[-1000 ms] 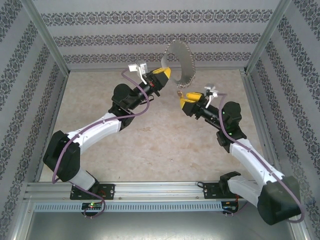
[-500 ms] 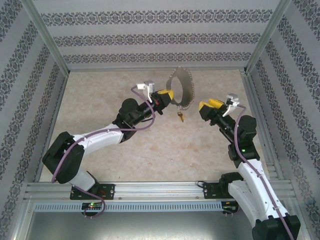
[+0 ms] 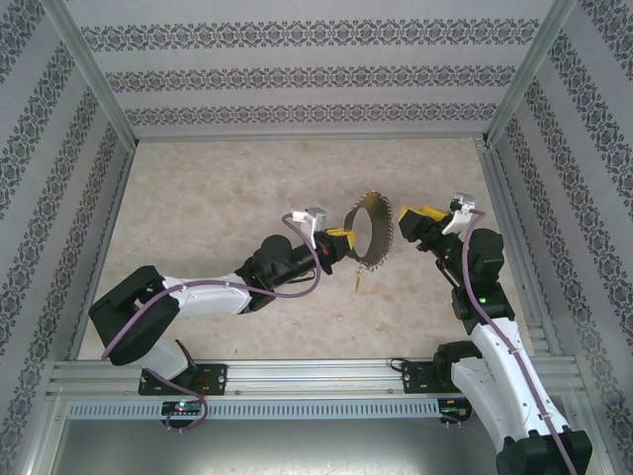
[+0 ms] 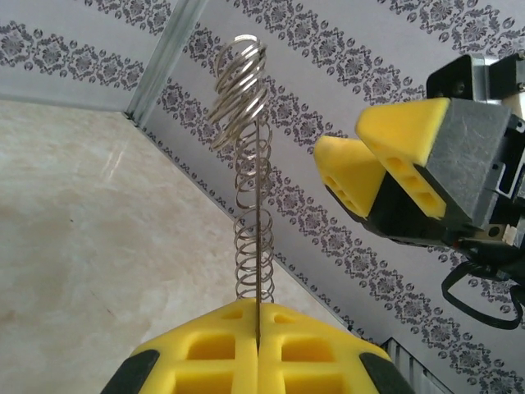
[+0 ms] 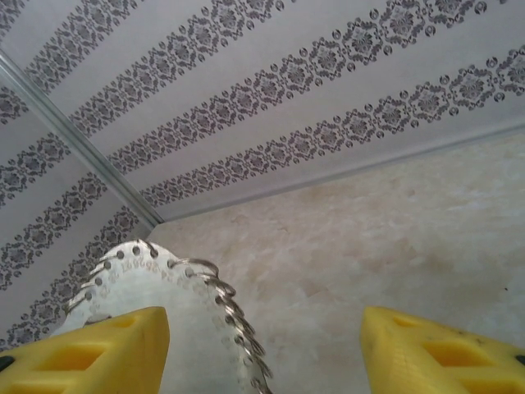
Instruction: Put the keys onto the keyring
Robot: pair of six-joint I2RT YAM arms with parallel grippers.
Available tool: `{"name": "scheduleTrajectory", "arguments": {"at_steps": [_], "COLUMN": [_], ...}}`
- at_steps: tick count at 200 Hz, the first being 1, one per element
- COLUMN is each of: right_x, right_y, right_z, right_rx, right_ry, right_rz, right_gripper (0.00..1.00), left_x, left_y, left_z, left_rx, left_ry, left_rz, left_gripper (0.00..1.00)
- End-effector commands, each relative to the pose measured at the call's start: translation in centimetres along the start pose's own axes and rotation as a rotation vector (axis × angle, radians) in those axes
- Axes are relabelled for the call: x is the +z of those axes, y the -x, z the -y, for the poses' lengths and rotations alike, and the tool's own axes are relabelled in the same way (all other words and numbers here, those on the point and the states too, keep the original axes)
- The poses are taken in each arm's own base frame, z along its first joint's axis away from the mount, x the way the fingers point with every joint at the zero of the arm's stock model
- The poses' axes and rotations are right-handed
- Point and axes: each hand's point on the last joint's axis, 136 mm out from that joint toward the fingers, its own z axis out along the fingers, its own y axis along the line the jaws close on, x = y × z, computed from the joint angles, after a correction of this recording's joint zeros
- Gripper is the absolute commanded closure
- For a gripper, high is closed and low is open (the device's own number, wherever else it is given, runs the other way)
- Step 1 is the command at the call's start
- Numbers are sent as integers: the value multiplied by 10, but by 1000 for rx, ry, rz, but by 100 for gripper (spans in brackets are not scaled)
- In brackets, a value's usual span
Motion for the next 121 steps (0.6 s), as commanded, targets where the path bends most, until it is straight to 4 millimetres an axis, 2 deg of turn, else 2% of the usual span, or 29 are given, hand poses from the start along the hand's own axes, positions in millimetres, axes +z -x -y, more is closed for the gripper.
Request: {"name": "scheduleTrajectory", "arguments": {"at_steps": [1,30,48,85,121], "right_x": [0,1,1,-2,-4], "right_y": [-6,-17,-25,-38,-57], "right_z": [11,18,21,20,20], "right_rx": [29,52,64,107,149], "right_ry": [-42,-63,-68,-52,-33], "right_rz": [-12,-51,-73,-111,-175], "right_gripper": [37,37,37,37,37], "left_x": [2,10,13,25,37], "left_y": [1,-26,-35,-44,-41], "left_z": [6,-6,-14,-24,-40], "left_rx": [-41,-96,-107,-98,-109], "left_ry": [-20,-17,-8,5,11], "left_rz": [85,70,74,73,96], "left_gripper": [100,100,100,100,100]}}
